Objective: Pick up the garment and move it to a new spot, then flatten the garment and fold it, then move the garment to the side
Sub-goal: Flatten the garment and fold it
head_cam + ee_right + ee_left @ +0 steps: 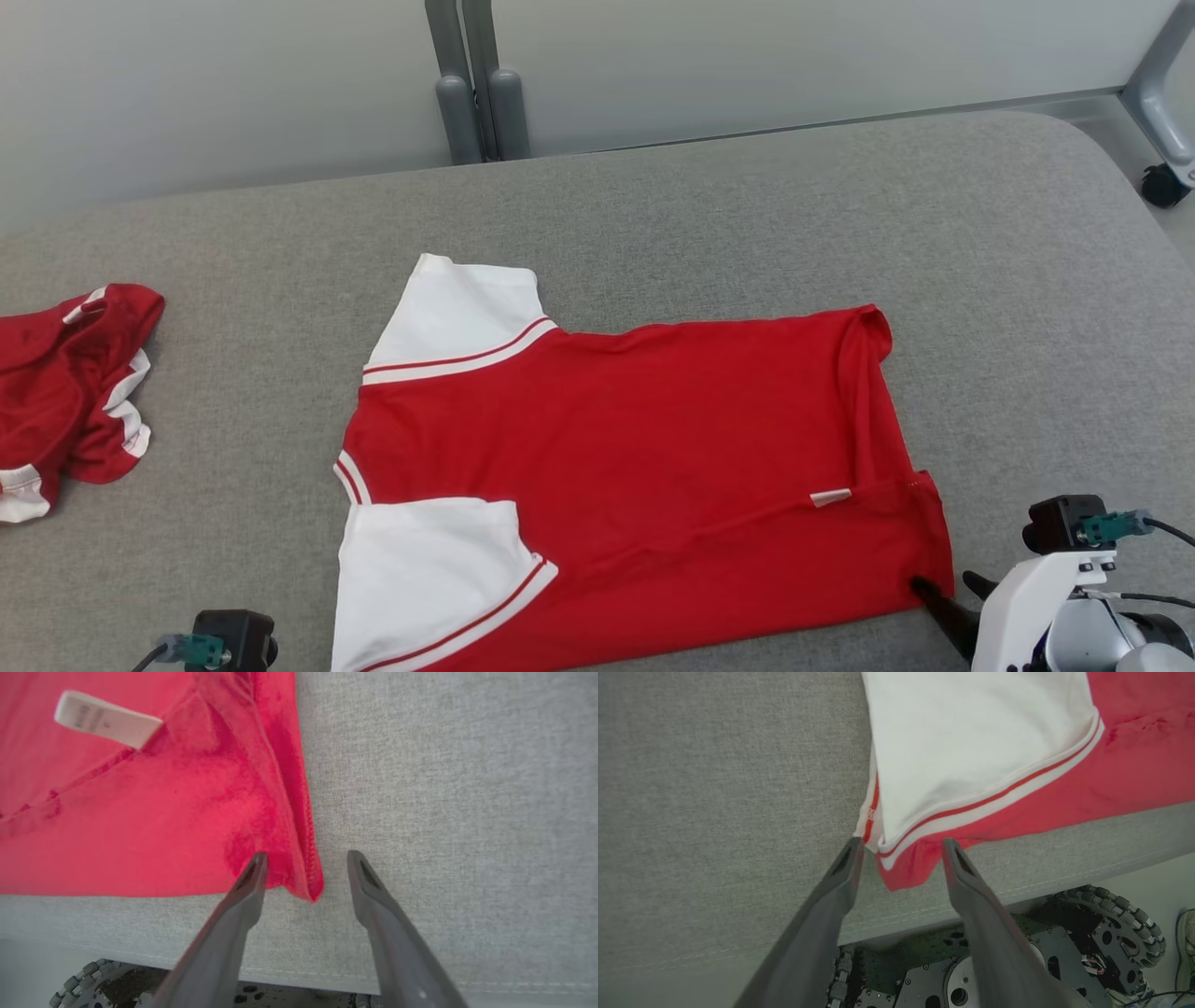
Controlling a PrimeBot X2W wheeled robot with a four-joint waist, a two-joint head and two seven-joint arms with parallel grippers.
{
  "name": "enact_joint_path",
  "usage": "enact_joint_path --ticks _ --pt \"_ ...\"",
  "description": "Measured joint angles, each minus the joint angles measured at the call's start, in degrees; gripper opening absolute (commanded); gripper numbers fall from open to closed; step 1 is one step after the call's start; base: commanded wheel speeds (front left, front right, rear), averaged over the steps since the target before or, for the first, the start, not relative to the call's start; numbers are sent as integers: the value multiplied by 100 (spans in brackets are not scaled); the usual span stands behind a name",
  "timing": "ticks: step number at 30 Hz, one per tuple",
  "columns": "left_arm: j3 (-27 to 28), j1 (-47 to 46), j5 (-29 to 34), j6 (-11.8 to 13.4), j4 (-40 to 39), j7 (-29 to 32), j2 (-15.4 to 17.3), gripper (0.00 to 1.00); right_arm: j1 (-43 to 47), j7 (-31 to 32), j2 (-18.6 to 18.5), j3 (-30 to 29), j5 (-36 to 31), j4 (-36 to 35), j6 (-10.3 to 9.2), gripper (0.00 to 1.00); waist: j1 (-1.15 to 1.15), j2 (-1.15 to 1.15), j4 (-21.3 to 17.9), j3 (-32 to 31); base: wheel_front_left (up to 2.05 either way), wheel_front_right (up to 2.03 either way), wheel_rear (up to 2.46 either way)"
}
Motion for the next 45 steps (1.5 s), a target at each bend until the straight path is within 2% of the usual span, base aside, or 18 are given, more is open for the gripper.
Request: enact_joint_path --ticks 7,11,15,23,27,32,37,45 --pt "154 -254 162 -43 -142 -156 175 100 5 114 93 -242 -135 -472 -1 100 0 0 -25 39 0 0 0" --pt "371 -672 288 -108 -260 -388 204 100 -155 -116 213 -500 -257 -860 -1 100 0 0 -40 120 0 0 0" --pt "348 -1421 426 -380 -157 -265 193 100 -693 -338 348 -738 -413 -901 -2 100 0 0 -54 295 0 0 0" --pt "126 -3432 515 -1058 647 502 -79 100 -2210 -448 559 -850 -510 -114 -1 100 0 0 -87 874 0 0 0" --pt "36 -4524 560 -1391 1323 843 -326 100 -3012 -388 549 -658 -494 411 -1 100 0 0 -99 1255 0 0 0" --pt "-134 -5433 615 -1685 2148 1112 -608 100 -3613 -261 479 -319 -474 1048 -1 100 0 0 -124 1679 0 0 0" --pt "-319 -6098 649 -1874 2925 1188 -800 100 -3993 -237 511 34 -412 1405 -1 100 0 0 -183 2034 0 0 0" --pt "-569 -6703 513 -1965 3817 1285 -865 100 -4291 -457 541 505 -249 1523 -1 100 1 0 -455 2312 0 0 0"
